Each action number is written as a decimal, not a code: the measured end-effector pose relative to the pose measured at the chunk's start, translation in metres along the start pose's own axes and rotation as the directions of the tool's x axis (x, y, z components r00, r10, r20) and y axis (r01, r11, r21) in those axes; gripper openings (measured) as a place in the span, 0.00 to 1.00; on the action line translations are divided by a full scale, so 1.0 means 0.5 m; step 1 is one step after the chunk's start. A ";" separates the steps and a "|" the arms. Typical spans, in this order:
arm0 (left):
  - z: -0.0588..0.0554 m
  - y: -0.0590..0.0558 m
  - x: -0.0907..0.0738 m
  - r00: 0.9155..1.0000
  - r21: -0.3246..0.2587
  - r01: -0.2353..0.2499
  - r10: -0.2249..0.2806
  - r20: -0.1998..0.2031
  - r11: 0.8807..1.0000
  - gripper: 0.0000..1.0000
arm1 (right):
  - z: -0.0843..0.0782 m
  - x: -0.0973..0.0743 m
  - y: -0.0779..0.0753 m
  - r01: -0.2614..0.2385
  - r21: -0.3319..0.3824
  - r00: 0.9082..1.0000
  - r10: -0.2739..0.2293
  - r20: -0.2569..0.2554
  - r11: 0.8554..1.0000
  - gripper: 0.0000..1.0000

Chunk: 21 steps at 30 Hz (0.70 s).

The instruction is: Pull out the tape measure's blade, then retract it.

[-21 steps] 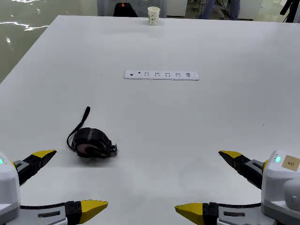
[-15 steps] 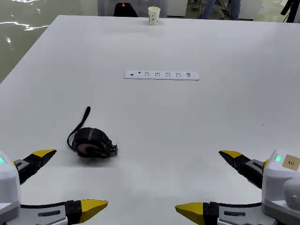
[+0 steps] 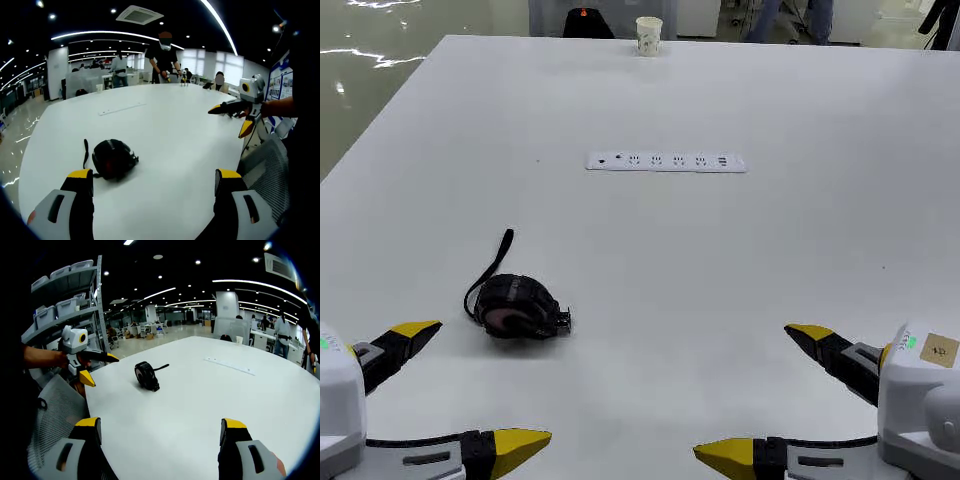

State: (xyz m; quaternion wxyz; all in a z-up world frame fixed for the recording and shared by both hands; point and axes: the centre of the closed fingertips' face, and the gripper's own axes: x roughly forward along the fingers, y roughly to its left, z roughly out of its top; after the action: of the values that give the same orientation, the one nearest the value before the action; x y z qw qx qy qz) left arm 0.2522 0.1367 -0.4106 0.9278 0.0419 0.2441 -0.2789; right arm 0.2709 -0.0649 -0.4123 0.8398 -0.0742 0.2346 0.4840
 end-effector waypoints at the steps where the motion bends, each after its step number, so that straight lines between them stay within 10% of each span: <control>1: -0.001 0.001 0.000 1.000 0.001 0.000 0.000 -0.001 1.000 0.99 | -0.001 0.000 -0.001 0.002 -0.002 1.000 -0.002 -0.003 1.000 0.99; 21: 0.002 0.009 0.007 1.000 0.025 0.003 -0.003 -0.014 1.000 0.99 | -0.003 0.010 -0.009 -0.024 -0.022 0.999 0.024 -0.027 0.999 0.98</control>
State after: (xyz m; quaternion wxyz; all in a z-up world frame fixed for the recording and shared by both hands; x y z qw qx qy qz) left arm 0.2575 0.1383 -0.4114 0.9250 0.0552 0.2473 -0.2830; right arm 0.2764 -0.0641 -0.4165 0.8298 -0.0870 0.2414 0.4956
